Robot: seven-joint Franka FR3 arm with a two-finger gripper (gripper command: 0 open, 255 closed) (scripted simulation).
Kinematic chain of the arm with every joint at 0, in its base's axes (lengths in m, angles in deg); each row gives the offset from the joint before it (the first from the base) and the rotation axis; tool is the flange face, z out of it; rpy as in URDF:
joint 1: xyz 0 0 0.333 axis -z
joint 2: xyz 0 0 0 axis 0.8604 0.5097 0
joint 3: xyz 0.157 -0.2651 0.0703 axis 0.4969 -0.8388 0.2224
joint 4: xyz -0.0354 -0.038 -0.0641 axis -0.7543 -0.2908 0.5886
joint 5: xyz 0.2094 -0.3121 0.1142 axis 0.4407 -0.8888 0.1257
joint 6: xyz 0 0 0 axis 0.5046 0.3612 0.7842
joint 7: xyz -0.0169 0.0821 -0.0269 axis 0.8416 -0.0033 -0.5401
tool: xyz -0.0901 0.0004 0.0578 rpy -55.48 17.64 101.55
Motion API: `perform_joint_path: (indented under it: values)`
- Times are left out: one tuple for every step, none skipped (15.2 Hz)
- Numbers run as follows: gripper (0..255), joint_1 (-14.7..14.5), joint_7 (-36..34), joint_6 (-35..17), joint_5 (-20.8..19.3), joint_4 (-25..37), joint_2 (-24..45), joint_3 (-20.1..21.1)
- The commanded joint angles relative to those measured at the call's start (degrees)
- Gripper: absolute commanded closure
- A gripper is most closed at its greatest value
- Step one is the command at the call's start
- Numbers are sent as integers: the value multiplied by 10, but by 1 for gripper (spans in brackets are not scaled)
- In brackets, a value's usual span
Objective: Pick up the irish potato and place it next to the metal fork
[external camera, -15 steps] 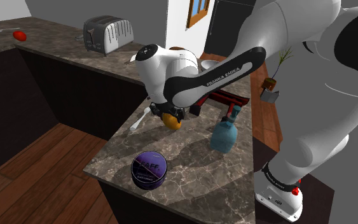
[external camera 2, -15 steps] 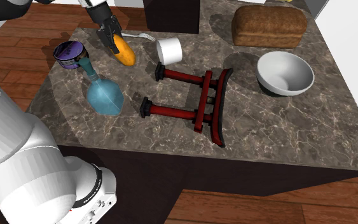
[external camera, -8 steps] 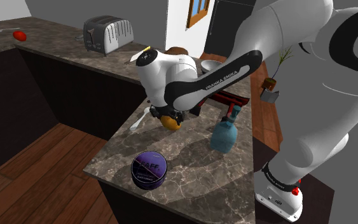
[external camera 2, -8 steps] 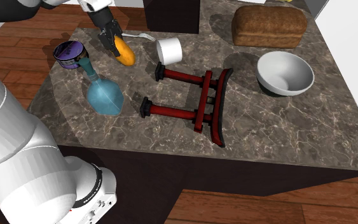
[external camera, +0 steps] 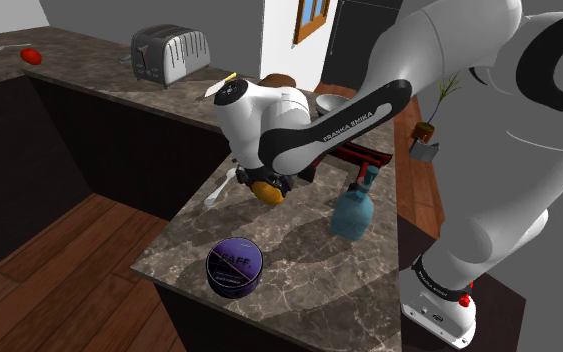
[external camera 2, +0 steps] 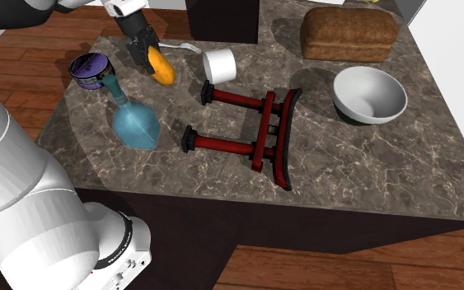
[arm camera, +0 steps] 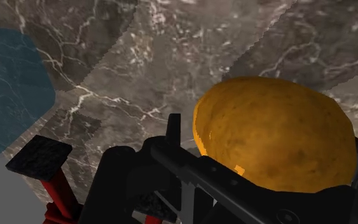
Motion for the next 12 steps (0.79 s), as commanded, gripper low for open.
perform_joint_path:
  values:
    - [0, 0, 7, 16, 11, 11, -8, 4]
    - [0, -1, 12, 33, 19, 25, -14, 8]
    - [0, -3, 17, 50, 26, 40, -18, 12]
    - [0, -5, 20, 64, 31, 52, -21, 14]
    - [0, -5, 20, 64, 31, 52, -21, 14]
    - [0, -5, 20, 63, 31, 52, -21, 14]
    - [0, -5, 20, 64, 31, 52, -21, 14]
    - [0, -5, 20, 64, 31, 52, -21, 14]
    - [0, -5, 20, 64, 31, 52, -21, 14]
    - [0, -5, 20, 64, 31, 52, -21, 14]
    - [0, -5, 20, 64, 31, 52, -21, 14]
    - [0, -5, 20, 64, 31, 52, -21, 14]
